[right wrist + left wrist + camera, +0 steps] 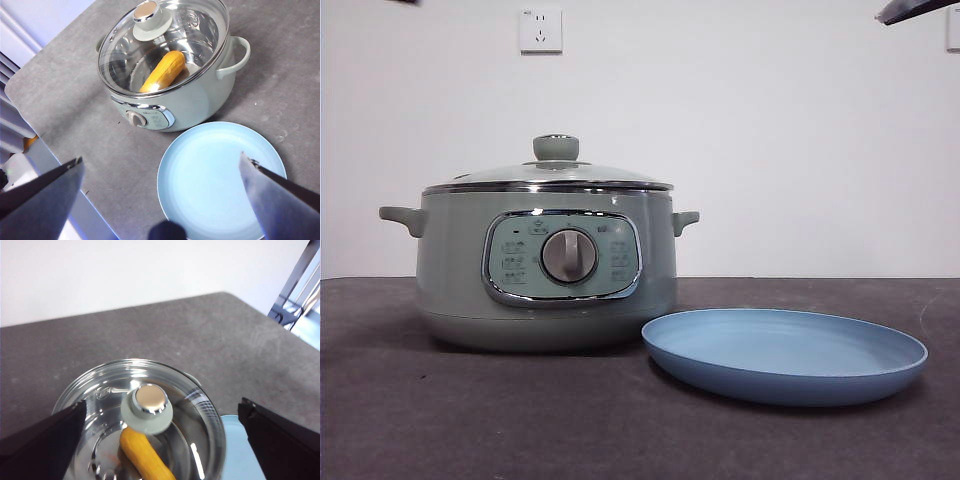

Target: Take the corn out from the steamer,put the corn on the plate,close the lid

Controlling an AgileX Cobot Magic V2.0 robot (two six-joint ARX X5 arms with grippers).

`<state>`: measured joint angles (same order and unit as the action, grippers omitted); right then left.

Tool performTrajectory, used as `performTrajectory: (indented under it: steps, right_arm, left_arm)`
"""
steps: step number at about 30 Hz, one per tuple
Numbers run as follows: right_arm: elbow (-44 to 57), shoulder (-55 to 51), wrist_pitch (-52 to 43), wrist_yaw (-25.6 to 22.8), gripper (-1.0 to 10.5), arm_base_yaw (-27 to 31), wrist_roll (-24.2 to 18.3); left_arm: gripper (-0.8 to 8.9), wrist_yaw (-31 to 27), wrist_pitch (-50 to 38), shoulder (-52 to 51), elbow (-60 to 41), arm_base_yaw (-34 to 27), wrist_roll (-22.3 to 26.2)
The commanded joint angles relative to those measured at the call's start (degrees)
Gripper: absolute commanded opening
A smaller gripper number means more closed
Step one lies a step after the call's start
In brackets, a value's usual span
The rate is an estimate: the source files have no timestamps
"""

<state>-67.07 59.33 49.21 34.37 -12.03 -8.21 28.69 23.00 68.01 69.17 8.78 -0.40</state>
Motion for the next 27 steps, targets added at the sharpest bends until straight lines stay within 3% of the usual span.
performTrajectory:
  steps: [1,9,25,27]
  right_arm:
    - [-0.17,0.02,-0.50,-0.02,6.3,-0.07,0.02]
    - [-0.17,0.02,-0.50,-0.22,6.3,-0.07,0.00]
    - [-0.17,0.02,-0.48,-0.22,6.3,-0.07,0.00]
    - [-0.17,0.02,-0.48,-0.22,6.3,-0.07,0.00]
  left_arm:
    - [5.97,-2.16,-2.64,4.87,1.51,2.54,0.70]
    - [5.97,-11.06,-12.13,15.96,2.51,8.20,1.66]
    - [5.92,-22.34,-13.94,25.22,2.51,14.19,3.63]
    - [5.55,-24.13,-13.64,25.46,2.51,14.60,3.61]
